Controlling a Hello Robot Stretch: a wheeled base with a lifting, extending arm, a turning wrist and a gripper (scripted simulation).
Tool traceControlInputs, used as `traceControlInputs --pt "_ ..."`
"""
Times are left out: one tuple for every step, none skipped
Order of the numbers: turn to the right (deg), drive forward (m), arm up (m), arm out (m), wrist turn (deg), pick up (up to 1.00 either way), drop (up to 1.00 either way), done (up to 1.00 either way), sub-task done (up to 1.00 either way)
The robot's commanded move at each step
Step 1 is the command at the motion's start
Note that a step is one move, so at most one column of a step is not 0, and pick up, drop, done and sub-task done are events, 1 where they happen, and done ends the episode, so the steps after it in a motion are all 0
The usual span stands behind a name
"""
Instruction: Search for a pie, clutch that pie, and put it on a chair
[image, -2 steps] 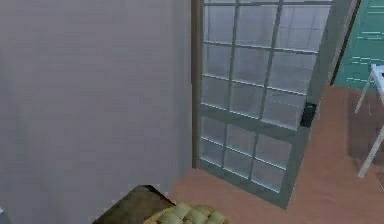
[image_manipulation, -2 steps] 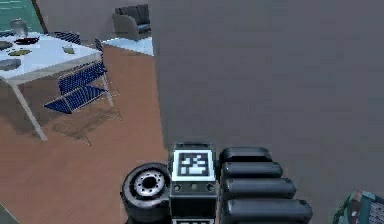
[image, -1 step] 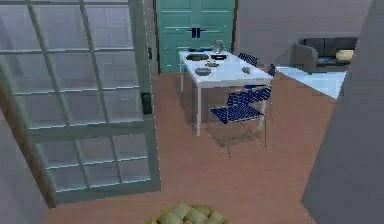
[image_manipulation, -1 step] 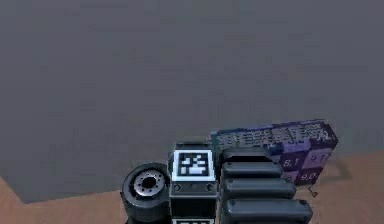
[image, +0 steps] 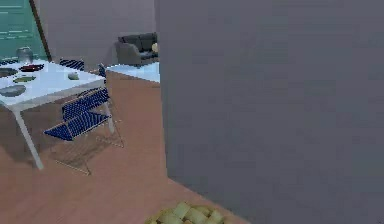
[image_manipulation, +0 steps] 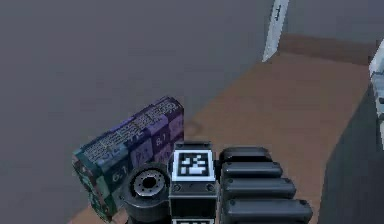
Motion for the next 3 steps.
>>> traceControlInputs --pt "30.0 0.0 0.0 0.0 0.0 0.0 0.0 0.0 0.0" --pt "0.0 0.05 0.0 0.0 0.0 0.0 0.0 0.0 0.0" --pt "-45.0 0.0 0.0 0.0 0.0 0.0 0.0 0.0 0.0"
